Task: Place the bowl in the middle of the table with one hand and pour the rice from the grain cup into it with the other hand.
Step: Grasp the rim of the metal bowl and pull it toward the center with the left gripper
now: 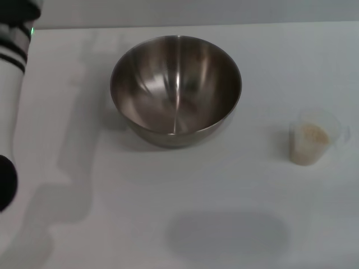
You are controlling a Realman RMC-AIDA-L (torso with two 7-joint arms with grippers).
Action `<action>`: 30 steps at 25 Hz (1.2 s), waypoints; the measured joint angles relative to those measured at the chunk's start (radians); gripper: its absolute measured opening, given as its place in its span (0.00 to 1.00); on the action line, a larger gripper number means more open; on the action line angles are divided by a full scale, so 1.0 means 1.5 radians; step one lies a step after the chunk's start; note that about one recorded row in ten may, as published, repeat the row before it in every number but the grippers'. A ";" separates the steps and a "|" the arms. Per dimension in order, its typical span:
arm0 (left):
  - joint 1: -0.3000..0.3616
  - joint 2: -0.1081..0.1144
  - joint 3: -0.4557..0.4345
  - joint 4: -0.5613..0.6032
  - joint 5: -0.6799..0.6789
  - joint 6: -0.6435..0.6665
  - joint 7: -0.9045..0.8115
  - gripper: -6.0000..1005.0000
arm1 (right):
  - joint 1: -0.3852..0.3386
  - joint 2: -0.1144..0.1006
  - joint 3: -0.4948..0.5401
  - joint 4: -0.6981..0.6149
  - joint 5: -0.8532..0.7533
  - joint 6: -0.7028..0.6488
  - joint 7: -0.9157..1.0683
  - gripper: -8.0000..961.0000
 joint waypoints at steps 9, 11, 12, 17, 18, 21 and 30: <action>-0.005 0.003 0.013 0.072 0.105 0.066 -0.180 0.72 | -0.001 0.000 0.000 0.000 0.000 0.000 0.000 0.85; 0.003 0.004 0.013 0.059 0.110 0.034 -0.248 0.72 | -0.001 0.000 0.000 0.000 0.000 0.000 0.000 0.85; 0.008 0.007 0.013 0.051 0.121 0.012 -0.308 0.72 | -0.001 0.000 0.000 0.000 0.000 0.000 0.000 0.85; 0.008 0.009 0.008 0.062 0.211 -0.036 -0.626 0.72 | -0.001 0.000 0.000 0.000 0.000 0.000 0.000 0.85; 0.006 0.008 0.007 0.066 0.225 -0.038 -0.658 0.72 | -0.001 0.000 0.000 0.000 0.000 0.000 0.000 0.85; 0.001 0.007 0.005 0.070 0.275 -0.045 -0.720 0.72 | -0.001 0.000 0.000 0.000 0.000 0.000 -0.001 0.85; -0.030 -0.001 -0.050 -0.003 0.345 -0.280 -0.485 0.72 | -0.003 0.000 0.000 0.000 0.000 0.000 -0.001 0.85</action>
